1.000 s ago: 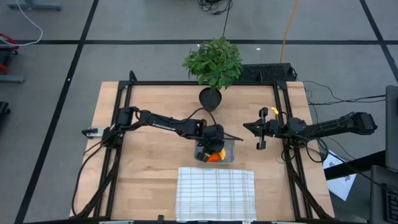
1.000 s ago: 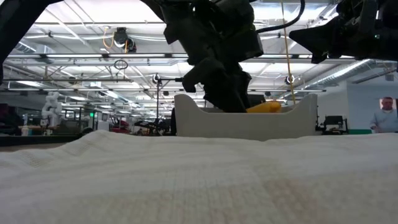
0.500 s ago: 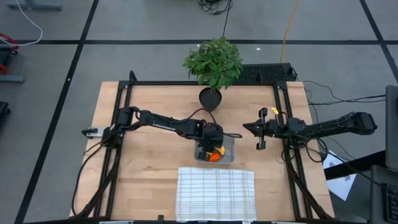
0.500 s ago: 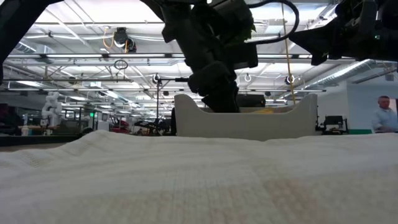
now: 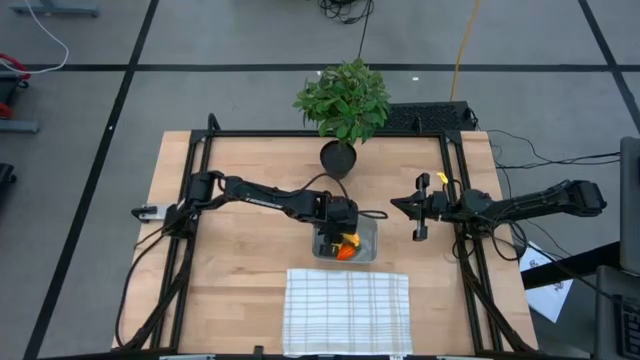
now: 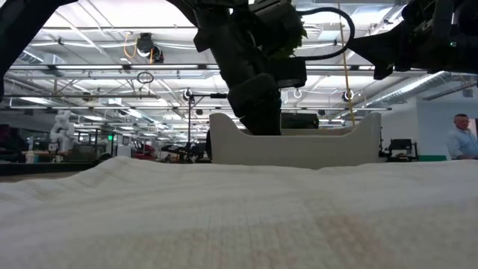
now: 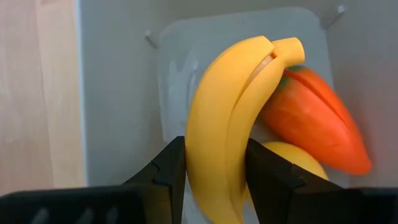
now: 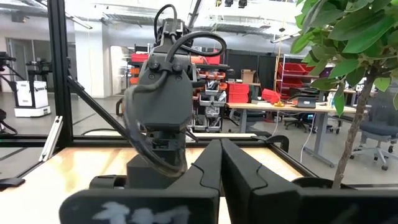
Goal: Pick and placing Produce into tupperware
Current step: Put the yellow banana into the gray bin
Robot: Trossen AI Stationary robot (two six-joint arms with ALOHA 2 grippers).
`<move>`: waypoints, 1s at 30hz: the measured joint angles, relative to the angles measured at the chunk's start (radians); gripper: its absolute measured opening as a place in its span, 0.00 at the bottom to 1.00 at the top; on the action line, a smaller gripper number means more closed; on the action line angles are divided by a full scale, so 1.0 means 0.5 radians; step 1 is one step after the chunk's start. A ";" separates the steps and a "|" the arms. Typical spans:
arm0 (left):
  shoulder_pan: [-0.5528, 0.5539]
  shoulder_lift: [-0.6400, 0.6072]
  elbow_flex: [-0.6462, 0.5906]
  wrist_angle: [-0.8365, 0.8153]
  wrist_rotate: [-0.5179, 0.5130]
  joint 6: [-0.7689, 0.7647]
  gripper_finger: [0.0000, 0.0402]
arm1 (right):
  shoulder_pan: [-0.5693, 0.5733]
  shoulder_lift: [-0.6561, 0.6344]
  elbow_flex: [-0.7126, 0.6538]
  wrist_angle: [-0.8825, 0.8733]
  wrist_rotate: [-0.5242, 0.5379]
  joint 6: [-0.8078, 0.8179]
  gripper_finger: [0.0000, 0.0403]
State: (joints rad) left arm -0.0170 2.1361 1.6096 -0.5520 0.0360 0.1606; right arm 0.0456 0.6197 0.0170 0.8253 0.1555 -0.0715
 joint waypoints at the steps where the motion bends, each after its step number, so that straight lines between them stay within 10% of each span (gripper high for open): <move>1: 0.003 0.000 0.000 -0.009 0.002 -0.013 0.32 | 0.000 0.000 0.000 0.000 0.000 0.000 0.00; 30: 0.007 -0.002 0.000 -0.058 -0.024 0.262 0.32 | 0.000 -0.001 0.001 -0.016 0.000 0.001 0.00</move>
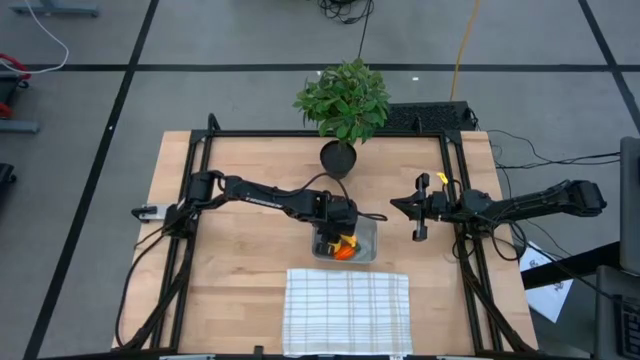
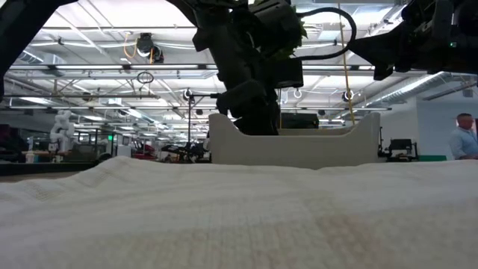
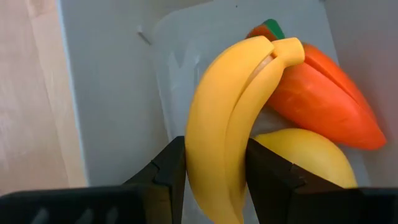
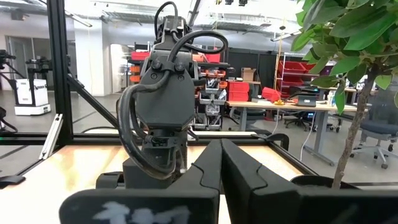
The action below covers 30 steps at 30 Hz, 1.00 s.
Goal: Pick and placing Produce into tupperware
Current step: Put the yellow banana into the gray bin
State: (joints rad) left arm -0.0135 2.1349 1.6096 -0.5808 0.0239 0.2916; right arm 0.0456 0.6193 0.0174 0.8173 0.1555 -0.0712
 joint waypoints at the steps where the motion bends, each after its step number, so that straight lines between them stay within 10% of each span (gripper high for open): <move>1: 0.002 0.000 0.000 0.001 0.000 0.016 0.32 | 0.000 0.000 0.000 0.000 0.000 -0.001 0.00; 30: 0.034 0.047 0.000 -0.032 0.054 -0.330 0.32 | 0.000 0.000 0.000 0.000 0.000 0.014 0.00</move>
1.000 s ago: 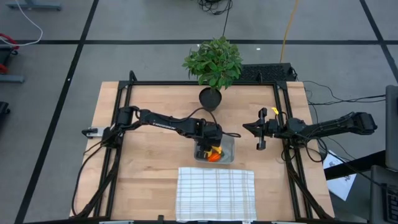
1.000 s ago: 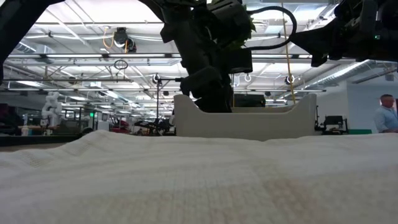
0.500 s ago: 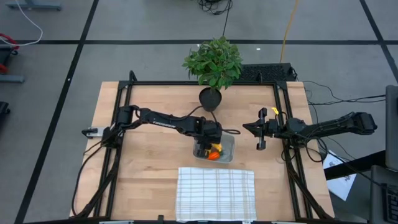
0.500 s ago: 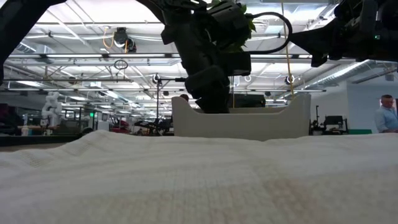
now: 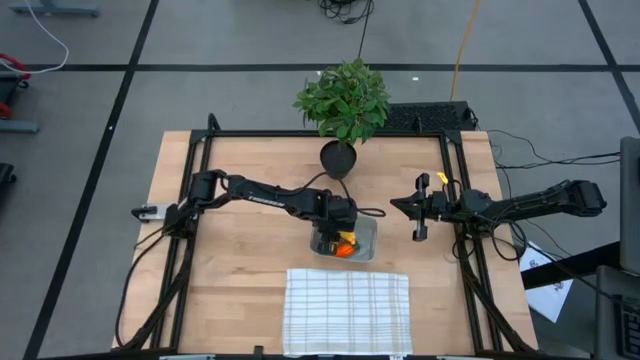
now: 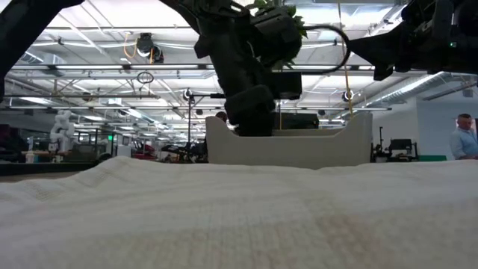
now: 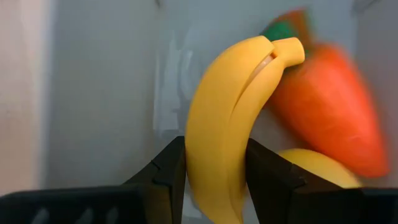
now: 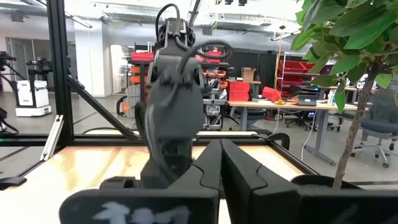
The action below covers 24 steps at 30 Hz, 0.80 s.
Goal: Pick and placing Produce into tupperware
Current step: Put the yellow banana into the gray bin
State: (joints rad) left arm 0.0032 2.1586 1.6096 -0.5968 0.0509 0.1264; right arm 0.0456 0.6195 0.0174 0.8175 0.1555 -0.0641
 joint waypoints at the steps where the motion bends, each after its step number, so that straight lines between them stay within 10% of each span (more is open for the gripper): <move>1: 0.000 0.017 0.000 0.000 0.000 -0.004 0.32 | 0.000 0.000 -0.001 0.000 0.000 0.000 0.00; 24: -0.023 0.048 0.001 0.034 -0.010 0.113 0.32 | 0.000 0.002 0.000 -0.013 0.000 0.001 0.00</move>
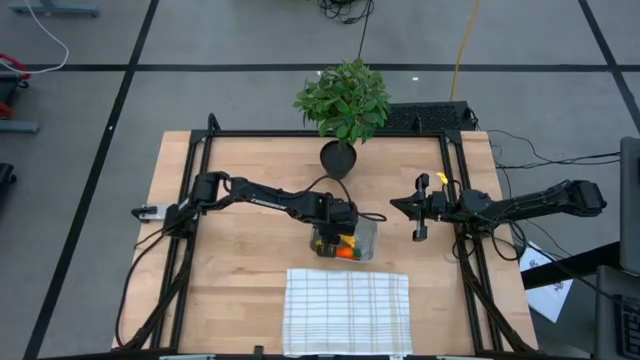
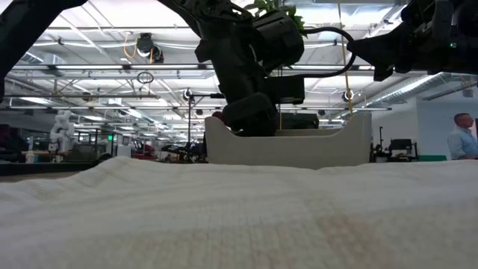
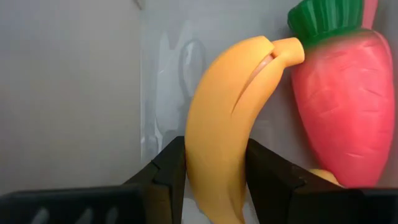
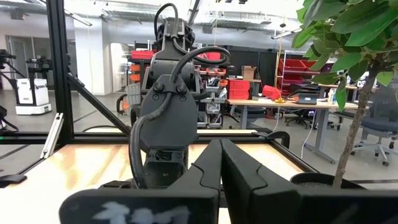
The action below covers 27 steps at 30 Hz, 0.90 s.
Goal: Pick and placing Produce into tupperware
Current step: Put the yellow banana into the gray bin
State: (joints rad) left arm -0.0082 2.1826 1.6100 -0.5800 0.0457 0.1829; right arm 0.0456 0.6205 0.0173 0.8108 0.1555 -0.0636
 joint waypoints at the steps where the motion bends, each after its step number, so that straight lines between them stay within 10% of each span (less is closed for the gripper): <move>1: 0.000 0.000 0.000 0.000 -0.001 0.006 0.32 | 0.000 0.000 0.000 0.000 0.000 0.000 0.00; 27: -0.039 -0.034 0.016 -0.043 -0.050 0.106 0.49 | 0.000 0.001 0.000 0.000 0.000 0.002 0.00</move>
State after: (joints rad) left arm -0.0278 2.1657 1.6181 -0.6016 0.0208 0.2359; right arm 0.0456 0.6209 0.0174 0.8108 0.1555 -0.0628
